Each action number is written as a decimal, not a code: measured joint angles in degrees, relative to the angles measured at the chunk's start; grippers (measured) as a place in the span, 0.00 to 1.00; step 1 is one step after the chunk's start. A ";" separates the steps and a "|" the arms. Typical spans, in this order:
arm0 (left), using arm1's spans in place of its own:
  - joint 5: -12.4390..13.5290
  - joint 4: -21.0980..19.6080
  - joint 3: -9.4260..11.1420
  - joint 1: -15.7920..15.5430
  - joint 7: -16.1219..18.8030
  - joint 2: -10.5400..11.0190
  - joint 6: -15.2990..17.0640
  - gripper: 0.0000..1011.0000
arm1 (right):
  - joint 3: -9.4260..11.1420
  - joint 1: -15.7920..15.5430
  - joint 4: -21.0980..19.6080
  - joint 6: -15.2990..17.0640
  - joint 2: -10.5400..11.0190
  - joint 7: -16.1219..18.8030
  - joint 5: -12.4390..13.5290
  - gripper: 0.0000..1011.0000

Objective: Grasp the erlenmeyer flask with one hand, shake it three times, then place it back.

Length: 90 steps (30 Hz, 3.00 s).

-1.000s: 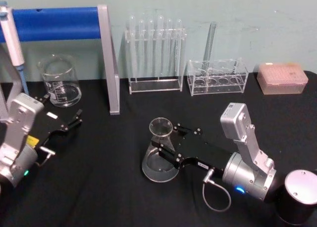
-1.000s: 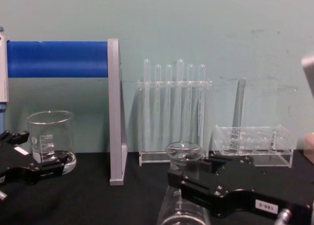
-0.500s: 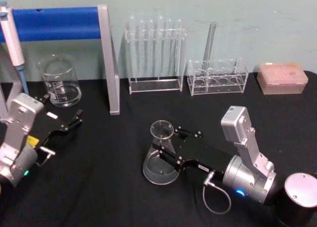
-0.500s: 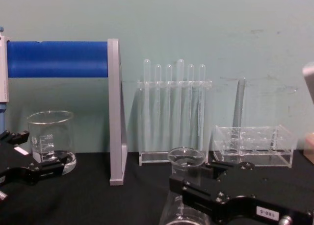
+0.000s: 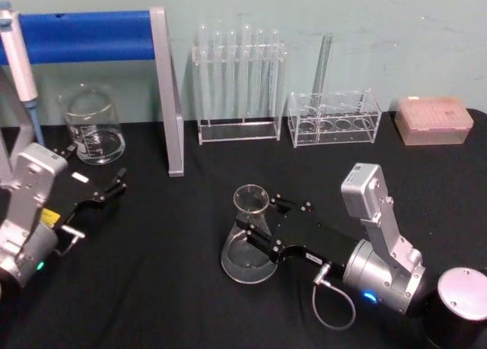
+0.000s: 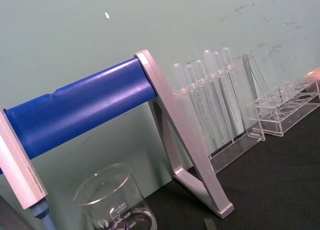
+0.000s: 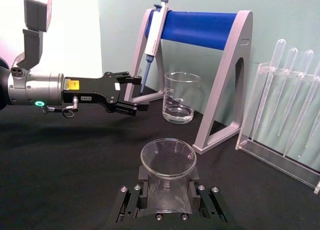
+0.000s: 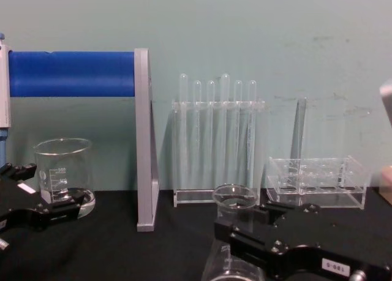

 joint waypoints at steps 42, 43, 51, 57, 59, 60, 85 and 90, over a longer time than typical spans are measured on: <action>0.00 0.00 0.00 0.00 0.00 0.00 0.00 0.99 | -0.13 -0.11 -0.34 0.77 -0.12 -0.45 -0.68 0.45; 0.00 0.00 0.00 0.00 0.00 0.00 0.00 0.99 | -0.13 -0.11 -0.34 0.77 -0.12 -0.44 -0.68 0.45; 0.00 0.00 0.00 0.00 0.00 0.00 0.00 0.99 | -0.13 -0.11 -0.33 0.77 -0.12 -0.40 -0.69 0.48; 0.00 0.00 0.00 0.00 0.00 0.00 0.00 0.99 | -0.14 -0.12 -0.33 0.79 -0.12 -0.39 -0.71 0.62; 0.00 0.00 0.00 0.00 0.00 0.00 0.00 0.99 | -0.14 -0.12 -0.32 0.79 -0.12 -0.39 -0.71 0.71; 0.00 0.00 0.00 0.00 0.00 0.00 0.00 0.99 | -0.14 -0.12 -0.32 0.79 -0.13 -0.39 -0.70 0.76; 0.00 0.00 0.00 0.00 0.00 0.00 0.00 0.99 | -0.14 -0.11 -0.33 0.76 -0.12 -0.40 -0.66 0.99; 0.00 0.00 0.00 0.00 0.00 0.00 0.00 0.99 | -0.05 -0.17 -0.74 0.87 -0.04 -0.82 -0.98 0.99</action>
